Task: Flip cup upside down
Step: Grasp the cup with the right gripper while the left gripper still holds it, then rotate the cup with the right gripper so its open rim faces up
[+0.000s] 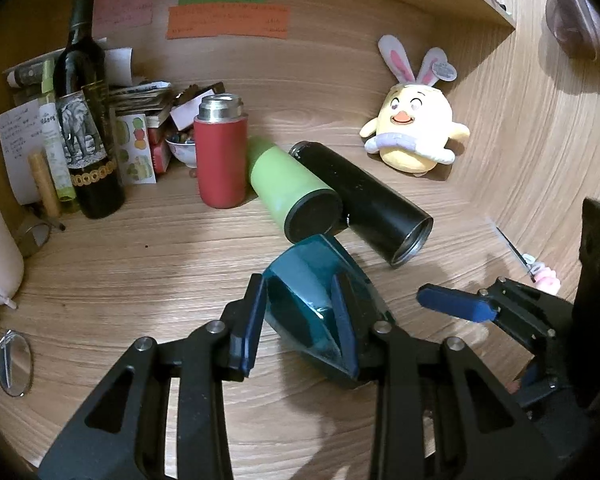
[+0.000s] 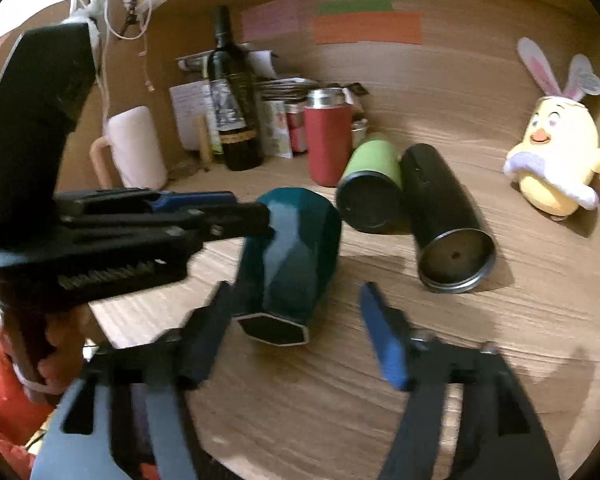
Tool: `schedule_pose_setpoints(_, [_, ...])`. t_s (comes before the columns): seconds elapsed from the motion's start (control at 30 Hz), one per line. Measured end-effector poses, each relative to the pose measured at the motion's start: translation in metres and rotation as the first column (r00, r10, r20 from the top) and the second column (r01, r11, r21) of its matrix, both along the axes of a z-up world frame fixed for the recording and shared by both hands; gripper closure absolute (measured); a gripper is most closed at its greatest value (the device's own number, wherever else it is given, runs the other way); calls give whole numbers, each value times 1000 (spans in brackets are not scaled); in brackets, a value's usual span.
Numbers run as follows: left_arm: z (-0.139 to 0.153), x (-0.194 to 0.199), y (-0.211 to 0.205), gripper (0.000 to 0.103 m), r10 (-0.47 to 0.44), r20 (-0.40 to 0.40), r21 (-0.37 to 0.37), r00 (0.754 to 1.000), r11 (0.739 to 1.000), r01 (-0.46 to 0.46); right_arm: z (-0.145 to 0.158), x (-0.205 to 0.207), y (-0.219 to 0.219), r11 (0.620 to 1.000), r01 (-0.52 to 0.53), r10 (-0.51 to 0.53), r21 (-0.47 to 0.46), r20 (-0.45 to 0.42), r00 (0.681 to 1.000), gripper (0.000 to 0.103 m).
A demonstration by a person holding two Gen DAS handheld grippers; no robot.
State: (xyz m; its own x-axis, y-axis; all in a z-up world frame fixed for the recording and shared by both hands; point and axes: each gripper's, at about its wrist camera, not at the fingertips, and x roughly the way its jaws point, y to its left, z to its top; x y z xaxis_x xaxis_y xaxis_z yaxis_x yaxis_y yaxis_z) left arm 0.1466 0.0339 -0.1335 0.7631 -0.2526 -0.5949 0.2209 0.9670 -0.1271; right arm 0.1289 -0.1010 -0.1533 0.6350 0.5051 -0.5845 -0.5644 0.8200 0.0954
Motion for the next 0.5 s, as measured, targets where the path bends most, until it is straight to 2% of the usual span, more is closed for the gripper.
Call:
schedule_pose_setpoints(0.23, [-4, 0, 11, 70, 4, -19, -28, 1000, 1000, -5, -26, 11, 20, 999, -21, 19, -31, -71, 997, 38])
schedule_pose_setpoints(0.27, [-4, -1, 11, 70, 4, -19, -26, 1000, 1000, -4, -31, 13, 21, 999, -22, 19, -31, -84, 996, 41])
schedule_pose_setpoints(0.3, [-4, -1, 11, 70, 2, -17, -22, 1000, 1000, -2, -32, 13, 21, 1000, -14, 12, -26, -79, 997, 49])
schedule_pose_setpoints(0.33, [-4, -2, 10, 70, 0, -17, -18, 1000, 1000, -1, -31, 12, 20, 1000, -18, 16, -20, -74, 997, 52])
schedule_pose_setpoints(0.5, [-2, -2, 5, 70, -13, -10, -16, 1000, 1000, 12, -30, 7, 19, 1000, -6, 4, -29, -52, 999, 52])
